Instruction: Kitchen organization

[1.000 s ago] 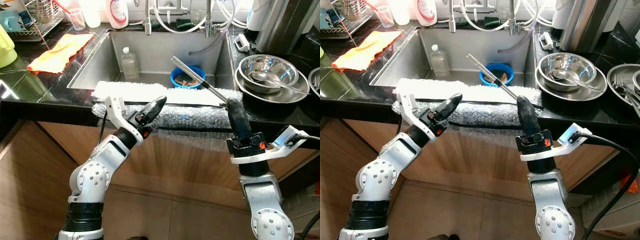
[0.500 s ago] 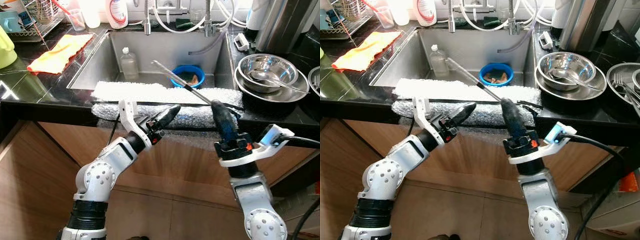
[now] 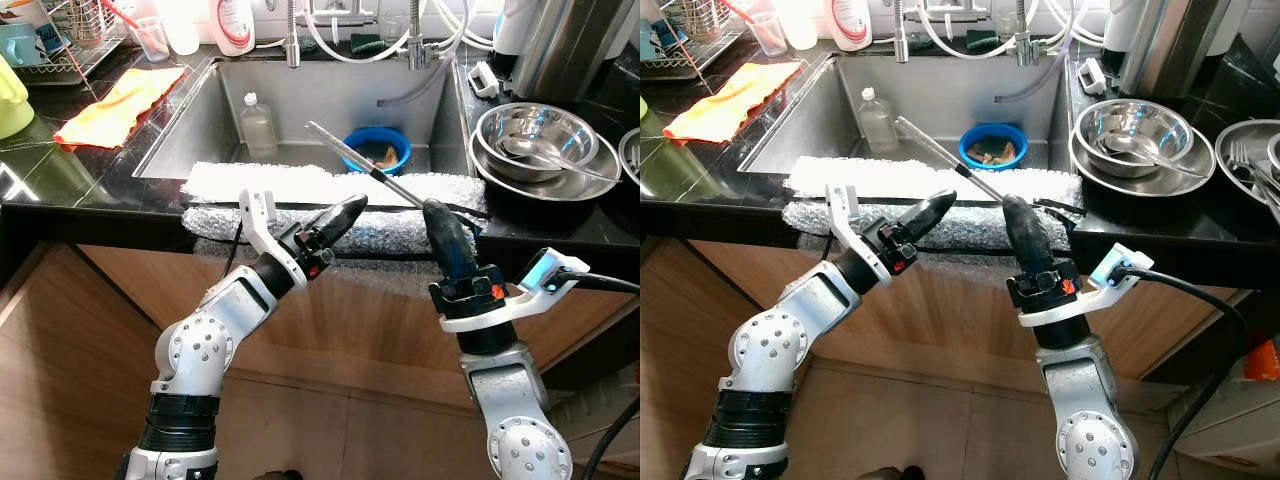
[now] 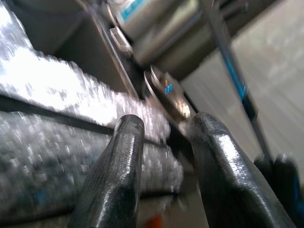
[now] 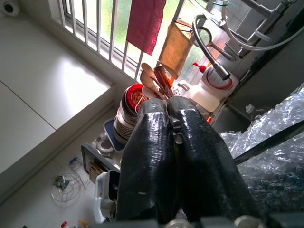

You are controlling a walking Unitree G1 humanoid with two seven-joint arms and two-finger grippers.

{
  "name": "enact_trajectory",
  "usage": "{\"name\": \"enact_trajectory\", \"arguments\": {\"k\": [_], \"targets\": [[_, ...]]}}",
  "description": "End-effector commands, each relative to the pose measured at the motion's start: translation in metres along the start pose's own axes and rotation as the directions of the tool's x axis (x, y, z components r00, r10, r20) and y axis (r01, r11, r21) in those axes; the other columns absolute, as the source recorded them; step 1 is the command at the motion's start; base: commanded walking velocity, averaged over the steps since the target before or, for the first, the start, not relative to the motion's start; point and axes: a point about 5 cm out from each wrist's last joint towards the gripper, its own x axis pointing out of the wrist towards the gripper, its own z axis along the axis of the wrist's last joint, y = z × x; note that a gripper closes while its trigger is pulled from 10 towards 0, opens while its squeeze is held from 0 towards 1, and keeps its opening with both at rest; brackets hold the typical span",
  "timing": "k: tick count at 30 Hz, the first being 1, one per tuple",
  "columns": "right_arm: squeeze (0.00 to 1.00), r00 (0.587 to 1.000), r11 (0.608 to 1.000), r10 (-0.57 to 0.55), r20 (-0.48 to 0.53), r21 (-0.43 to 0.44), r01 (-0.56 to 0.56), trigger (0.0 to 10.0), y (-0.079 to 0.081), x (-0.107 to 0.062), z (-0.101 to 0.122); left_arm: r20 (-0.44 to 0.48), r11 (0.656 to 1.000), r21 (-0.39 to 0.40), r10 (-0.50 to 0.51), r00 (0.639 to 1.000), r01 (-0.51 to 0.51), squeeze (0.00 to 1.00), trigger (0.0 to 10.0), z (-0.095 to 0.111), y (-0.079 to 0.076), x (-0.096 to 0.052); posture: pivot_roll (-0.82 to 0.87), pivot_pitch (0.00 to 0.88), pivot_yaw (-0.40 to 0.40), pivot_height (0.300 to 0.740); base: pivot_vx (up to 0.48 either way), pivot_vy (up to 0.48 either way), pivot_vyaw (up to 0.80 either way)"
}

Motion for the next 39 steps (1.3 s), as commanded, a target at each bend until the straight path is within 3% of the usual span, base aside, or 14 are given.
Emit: {"name": "enact_trajectory", "arguments": {"k": [1, 7, 10, 12, 14, 19, 22, 24, 26, 29, 36, 39], "targets": [[0.0, 1.0, 1.0, 0.003, 0.022, 0.011, -0.004, 10.0, 0.003, 0.003, -0.001, 0.055, 0.999, 0.044, -0.007, 0.998, 0.005, 0.0, 10.0, 0.013, -0.003, 0.0, 0.01, 0.125, 0.105, 0.74, 0.0, 0.0, 0.0], [0.0, 0.999, 1.0, -0.021, 0.032, -0.005, 0.021, 10.0, 0.0, 0.004, -0.001, 0.051, 0.995, 0.086, -0.052, 0.997, 0.047, 0.0, 10.0, 0.018, -0.008, -0.003, 0.02, 0.129, 0.113, 0.74, 0.0, 0.0, 0.0], [0.0, 0.996, 0.998, -0.061, 0.061, -0.016, 0.062, 10.0, -0.005, 0.005, 0.001, 0.053, 0.993, 0.064, -0.101, 0.993, 0.098, 0.0, 10.0, 0.019, -0.013, -0.004, 0.02, 0.13, 0.118, 0.74, 0.0, 0.0, 0.0], [0.0, 0.993, 0.996, -0.085, 0.079, -0.018, 0.087, 10.0, -0.008, 0.005, 0.003, 0.033, 0.988, 0.058, -0.145, 0.989, 0.143, 0.0, 10.0, 0.019, -0.018, -0.003, 0.03, 0.131, 0.125, 0.74, 0.0, 0.0, 0.0], [0.0, 0.99, 0.994, -0.104, 0.097, -0.022, 0.107, 10.0, -0.01, 0.005, 0.004, -0.007, 0.984, 0.004, -0.178, 0.984, 0.178, 0.0, 10.0, 0.016, -0.021, -0.002, 0.03, 0.13, 0.133, 0.74, 0.0, 0.0, 0.0], [0.0, 0.985, 0.994, -0.102, 0.137, -0.028, 0.107, 10.0, -0.008, 0.006, 0.008, -0.077, 0.98, 0.015, -0.198, 0.977, 0.2, 0.0, 10.0, 0.007, -0.022, -0.002, 0.03, 0.13, 0.146, 0.74, 0.0, 0.0, 0.0], [0.0, 0.984, 0.993, -0.105, 0.148, -0.031, 0.11, 10.0, -0.008, 0.006, 0.01, -0.093, 0.978, 0.068, -0.191, 0.977, 0.198, 0.0, 10.0, 0.005, -0.023, 0.0, 0.02, 0.132, 0.151, 0.74, 0.0, 0.0, 0.0], [0.0, 0.984, 0.993, -0.101, 0.148, -0.038, 0.108, 10.0, -0.007, 0.008, 0.011, -0.113, 0.959, 0.164, -0.214, 0.97, 0.231, 0.0, 10.0, 0.007, -0.031, 0.005, 0.03, 0.133, 0.154, 0.74, 0.0, 0.0, 0.0], [0.0, 0.984, 0.994, -0.101, 0.148, -0.038, 0.107, 10.0, -0.007, 0.008, 0.01, -0.118, 0.955, 0.183, -0.214, 0.97, 0.233, 0.0, 10.0, 0.008, -0.031, 0.006, 0.03, 0.133, 0.154, 0.74, 0.0, 0.0, 0.0], [0.0, 0.984, 0.994, -0.101, 0.15, -0.037, 0.107, 10.0, -0.007, 0.01, 0.009, -0.173, 0.914, 0.327, -0.192, 0.966, 0.24, 0.0, 10.0, 0.009, -0.035, 0.011, 0.04, 0.133, 0.158, 0.74, 0.0, 0.0, 0.0], [0.0, 0.985, 0.994, -0.096, 0.146, -0.03, 0.102, 10.0, -0.007, 0.011, 0.006, -0.145, 0.921, 0.307, -0.205, 0.968, 0.241, 0.0, 10.0, 0.013, -0.036, 0.013, 0.04, 0.131, 0.161, 0.74, 0.0, 0.0, 0.0], [0.0, 0.985, 0.995, -0.094, 0.146, -0.032, 0.099, 10.0, -0.007, 0.012, 0.006, -0.119, 0.908, 0.36, -0.182, 0.976, 0.213, 0.0, 10.0, 0.014, -0.034, 0.015, 0.04, 0.132, 0.16, 0.74, 0.0, 0.0, 0.0]]}}
